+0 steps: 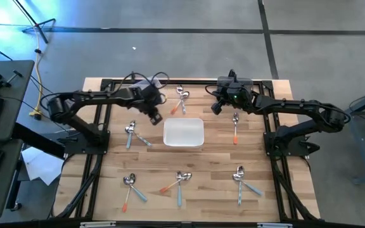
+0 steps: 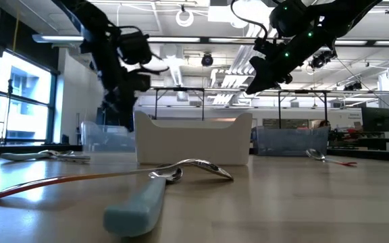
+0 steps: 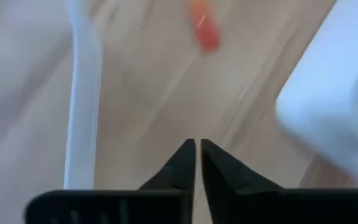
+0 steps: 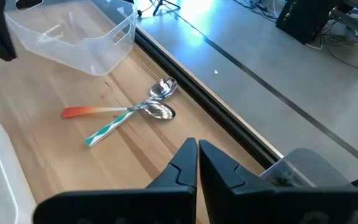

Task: Sort silverware by color (type)
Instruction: Adjust the transparent bin

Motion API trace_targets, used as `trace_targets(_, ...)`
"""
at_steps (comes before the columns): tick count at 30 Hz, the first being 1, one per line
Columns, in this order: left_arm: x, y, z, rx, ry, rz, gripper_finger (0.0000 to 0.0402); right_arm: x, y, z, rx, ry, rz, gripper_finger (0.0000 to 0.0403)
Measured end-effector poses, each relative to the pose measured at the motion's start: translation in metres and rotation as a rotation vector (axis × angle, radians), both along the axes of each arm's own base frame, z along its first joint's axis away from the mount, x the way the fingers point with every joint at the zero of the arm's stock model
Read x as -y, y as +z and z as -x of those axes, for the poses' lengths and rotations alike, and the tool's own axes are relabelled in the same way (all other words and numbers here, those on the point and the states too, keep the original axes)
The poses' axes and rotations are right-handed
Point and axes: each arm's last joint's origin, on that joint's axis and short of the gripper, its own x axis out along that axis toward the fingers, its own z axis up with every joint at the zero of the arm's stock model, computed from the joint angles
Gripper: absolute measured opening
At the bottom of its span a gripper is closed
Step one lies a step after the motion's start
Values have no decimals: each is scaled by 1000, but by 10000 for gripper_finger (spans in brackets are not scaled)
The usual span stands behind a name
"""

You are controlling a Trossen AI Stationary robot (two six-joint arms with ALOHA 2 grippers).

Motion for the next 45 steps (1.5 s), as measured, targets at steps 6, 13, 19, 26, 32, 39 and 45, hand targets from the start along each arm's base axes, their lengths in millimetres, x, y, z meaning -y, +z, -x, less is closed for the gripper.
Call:
trace_targets(6, -1, -15, 25, -146, 132, -67, 7, 0, 0, 0, 0, 0, 0, 0)
trace_targets(13, -17, -14, 36, -213, 233, -164, 1, 0, 0, 0, -1, -1, 0, 0)
trace_targets(19, -29, -14, 46, -276, 281, -216, 1, 0, 0, 0, -3, -1, -1, 0)
trace_targets(26, -40, -14, 55, -288, 307, -218, 1, 0, -1, 0, -10, -1, -4, 0)
trace_targets(32, -43, -14, 60, -299, 309, -203, 1, 0, -1, 1, -12, -1, -5, 0)
trace_targets(39, -39, -3, 66, -306, 312, -222, 1, 0, -2, 1, -17, -1, -7, 0)
trace_targets(45, -34, 12, 72, -257, 324, -253, 1, 0, -2, 1, -18, -1, -8, 0)
